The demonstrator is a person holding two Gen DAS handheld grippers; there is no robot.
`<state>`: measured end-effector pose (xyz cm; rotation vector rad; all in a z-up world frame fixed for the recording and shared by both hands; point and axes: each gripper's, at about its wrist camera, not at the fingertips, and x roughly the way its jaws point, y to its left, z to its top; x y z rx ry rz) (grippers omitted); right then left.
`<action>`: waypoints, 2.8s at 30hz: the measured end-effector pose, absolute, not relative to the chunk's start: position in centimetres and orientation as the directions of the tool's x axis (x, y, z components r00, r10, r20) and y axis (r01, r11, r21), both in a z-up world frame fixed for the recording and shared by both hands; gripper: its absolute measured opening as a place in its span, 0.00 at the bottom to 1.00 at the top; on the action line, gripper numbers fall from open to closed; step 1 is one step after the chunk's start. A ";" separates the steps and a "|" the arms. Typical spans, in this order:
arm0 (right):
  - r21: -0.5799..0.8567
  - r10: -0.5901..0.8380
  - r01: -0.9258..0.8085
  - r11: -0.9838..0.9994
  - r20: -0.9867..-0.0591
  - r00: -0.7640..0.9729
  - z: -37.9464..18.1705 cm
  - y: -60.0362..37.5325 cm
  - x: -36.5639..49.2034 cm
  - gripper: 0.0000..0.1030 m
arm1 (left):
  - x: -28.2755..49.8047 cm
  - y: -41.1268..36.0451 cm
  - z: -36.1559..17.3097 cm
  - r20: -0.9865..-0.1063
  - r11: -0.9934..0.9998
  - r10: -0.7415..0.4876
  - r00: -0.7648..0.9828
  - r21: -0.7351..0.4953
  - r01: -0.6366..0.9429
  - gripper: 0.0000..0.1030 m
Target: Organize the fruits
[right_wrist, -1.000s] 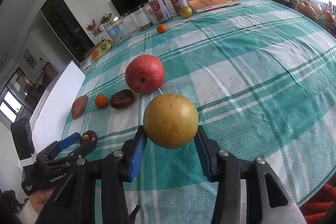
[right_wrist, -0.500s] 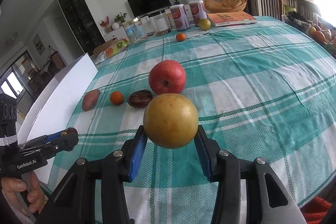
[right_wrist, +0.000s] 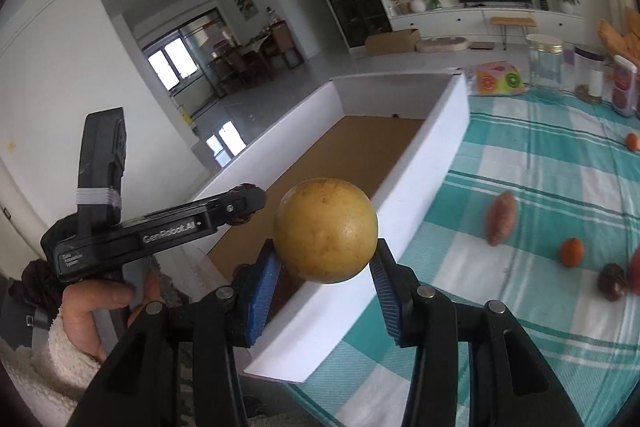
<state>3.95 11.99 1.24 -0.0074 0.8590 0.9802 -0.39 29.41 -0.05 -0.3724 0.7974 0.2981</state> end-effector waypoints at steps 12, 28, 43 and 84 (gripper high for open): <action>0.325 0.654 -0.759 0.564 -0.738 0.169 -3.1 21.1 4.4 0.68 | -2.1 32.7 -2.9 -0.764 0.821 0.312 0.566 -0.083 -0.565 0.77; 0.079 0.006 0.062 0.995 -0.665 0.747 -6.5 -16.7 8.6 0.96 | 5.4 7.6 -3.8 -0.716 0.960 -0.254 0.650 -0.267 0.082 0.90; -0.017 -0.231 0.366 0.931 -0.801 0.552 -11.9 -30.0 14.4 0.98 | 11.2 2.3 -12.3 -0.786 0.992 -0.111 0.609 -0.053 0.112 0.90; -0.010 -0.223 0.364 0.931 -0.806 0.548 -12.1 -30.0 14.5 1.00 | 11.5 1.5 -12.6 -0.799 0.992 -0.084 0.596 -0.010 0.127 0.96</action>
